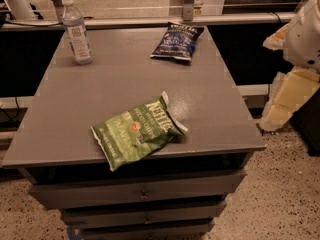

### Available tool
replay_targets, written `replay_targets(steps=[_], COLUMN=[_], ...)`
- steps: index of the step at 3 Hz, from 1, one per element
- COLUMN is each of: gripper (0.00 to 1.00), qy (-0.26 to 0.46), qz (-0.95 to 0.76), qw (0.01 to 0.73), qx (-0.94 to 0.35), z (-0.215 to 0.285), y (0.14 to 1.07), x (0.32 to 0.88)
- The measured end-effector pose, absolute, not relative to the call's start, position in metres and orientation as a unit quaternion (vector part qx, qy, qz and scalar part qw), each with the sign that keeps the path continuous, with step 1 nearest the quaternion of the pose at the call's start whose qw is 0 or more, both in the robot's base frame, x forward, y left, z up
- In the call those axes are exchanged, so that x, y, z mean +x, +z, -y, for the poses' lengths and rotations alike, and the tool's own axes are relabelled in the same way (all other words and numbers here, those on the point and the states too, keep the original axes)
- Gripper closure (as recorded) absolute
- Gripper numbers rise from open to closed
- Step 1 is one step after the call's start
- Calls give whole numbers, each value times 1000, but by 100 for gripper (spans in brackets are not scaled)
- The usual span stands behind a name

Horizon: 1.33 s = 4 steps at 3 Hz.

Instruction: Move green jalapeno chip bag near blue plastic bottle

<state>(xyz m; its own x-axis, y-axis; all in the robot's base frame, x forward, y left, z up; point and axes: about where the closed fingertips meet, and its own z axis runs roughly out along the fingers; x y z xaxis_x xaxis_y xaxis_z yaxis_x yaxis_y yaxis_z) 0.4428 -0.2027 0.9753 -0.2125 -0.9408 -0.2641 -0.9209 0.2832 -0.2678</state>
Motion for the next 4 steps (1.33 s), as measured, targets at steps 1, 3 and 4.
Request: replay_targets(steps=[1, 3, 4], gripper=[0, 0, 0], qy=[5, 127, 172], qz=[-781, -780, -779], qw=[232, 312, 320], qx=[-580, -528, -511], z=[181, 84, 38], y=[968, 946, 922], x=[451, 467, 461])
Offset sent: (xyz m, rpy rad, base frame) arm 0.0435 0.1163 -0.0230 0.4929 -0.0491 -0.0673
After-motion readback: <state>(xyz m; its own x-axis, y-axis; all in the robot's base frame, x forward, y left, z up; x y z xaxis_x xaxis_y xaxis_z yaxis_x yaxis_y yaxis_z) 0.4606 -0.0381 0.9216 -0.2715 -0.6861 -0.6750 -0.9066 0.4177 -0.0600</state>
